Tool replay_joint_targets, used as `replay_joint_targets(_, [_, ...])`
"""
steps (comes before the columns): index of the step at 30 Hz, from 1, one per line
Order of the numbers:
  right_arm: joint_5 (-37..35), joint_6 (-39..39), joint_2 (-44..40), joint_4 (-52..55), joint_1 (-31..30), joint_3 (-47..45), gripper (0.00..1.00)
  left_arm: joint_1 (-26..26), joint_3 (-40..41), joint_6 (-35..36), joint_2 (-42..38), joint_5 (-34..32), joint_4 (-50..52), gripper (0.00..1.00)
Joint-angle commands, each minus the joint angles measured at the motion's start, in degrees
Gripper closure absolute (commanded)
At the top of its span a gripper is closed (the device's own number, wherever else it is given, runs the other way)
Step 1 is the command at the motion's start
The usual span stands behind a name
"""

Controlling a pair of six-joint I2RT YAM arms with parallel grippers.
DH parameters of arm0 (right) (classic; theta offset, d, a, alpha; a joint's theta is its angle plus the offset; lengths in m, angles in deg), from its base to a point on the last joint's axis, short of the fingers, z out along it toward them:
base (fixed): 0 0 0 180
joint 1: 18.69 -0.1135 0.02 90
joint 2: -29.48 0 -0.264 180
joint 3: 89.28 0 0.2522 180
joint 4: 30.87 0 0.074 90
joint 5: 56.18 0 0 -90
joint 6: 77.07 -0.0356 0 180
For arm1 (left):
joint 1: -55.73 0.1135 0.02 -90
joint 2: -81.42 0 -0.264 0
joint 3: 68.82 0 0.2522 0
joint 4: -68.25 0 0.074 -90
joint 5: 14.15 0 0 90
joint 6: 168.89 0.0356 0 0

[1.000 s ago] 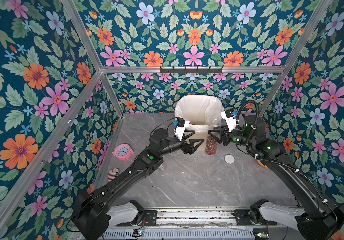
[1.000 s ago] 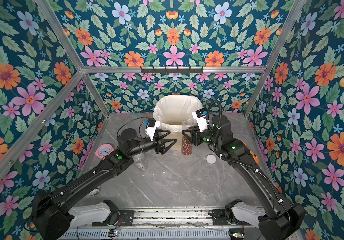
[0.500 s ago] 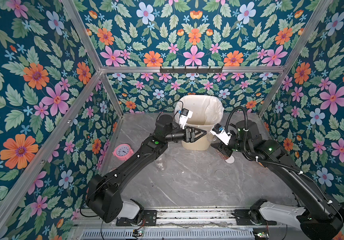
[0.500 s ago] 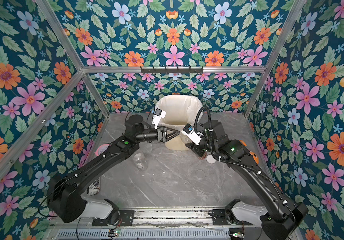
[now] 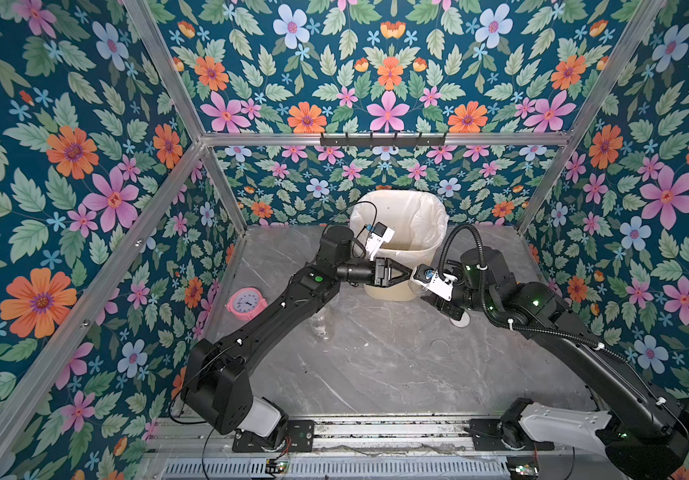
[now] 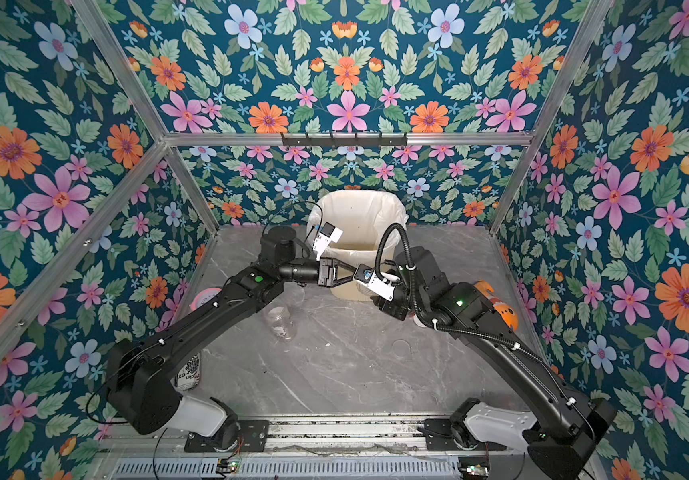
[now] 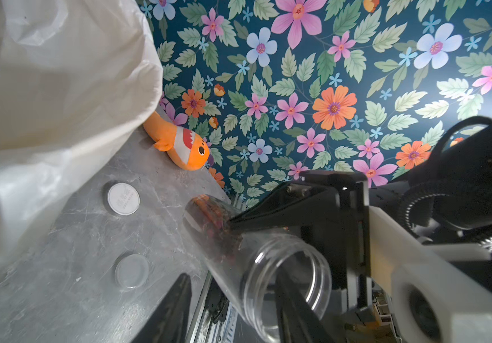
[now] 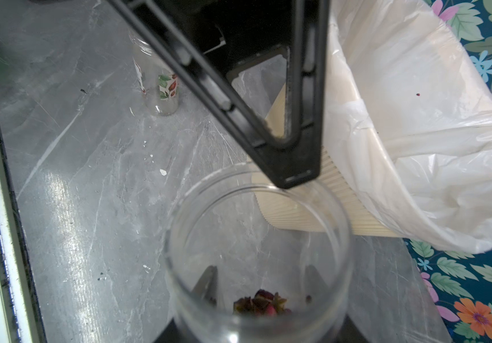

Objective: Empty the moldy dried flower tea in the jars
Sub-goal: Pour the moldy dried flower tea into the trash bin.

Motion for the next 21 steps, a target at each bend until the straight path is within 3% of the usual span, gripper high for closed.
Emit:
replay_joint_targets(1, [-1.87, 1.08, 1.11, 2.66, -0.41, 1.43, 0.57, -0.06, -0.79, 3.74, -0.07, 0.51, 3.26, 0.56])
replay_joint_targets(5, [-0.94, -0.54, 2.44, 4.55, -0.55, 2.46, 0.57, -0.07, -2.21, 8.81, 0.06, -1.54, 9.76, 0.59])
replay_joint_targets(10, [-3.94, -1.98, 5.48, 7.23, -2.08, 4.18, 0.58, -0.16, -2.83, 10.00, 1.15, -3.71, 11.88, 0.69])
replay_joint_targets(13, [-5.13, -3.04, 6.78, 8.34, -2.52, 5.21, 0.58, -0.17, -3.24, 11.84, 1.82, -5.30, 14.65, 0.71])
replay_joint_targets(21, [-7.30, -4.28, 9.33, 9.08, -4.25, 7.08, 0.59, -0.48, -2.71, 11.52, 2.01, -5.61, 13.22, 0.75])
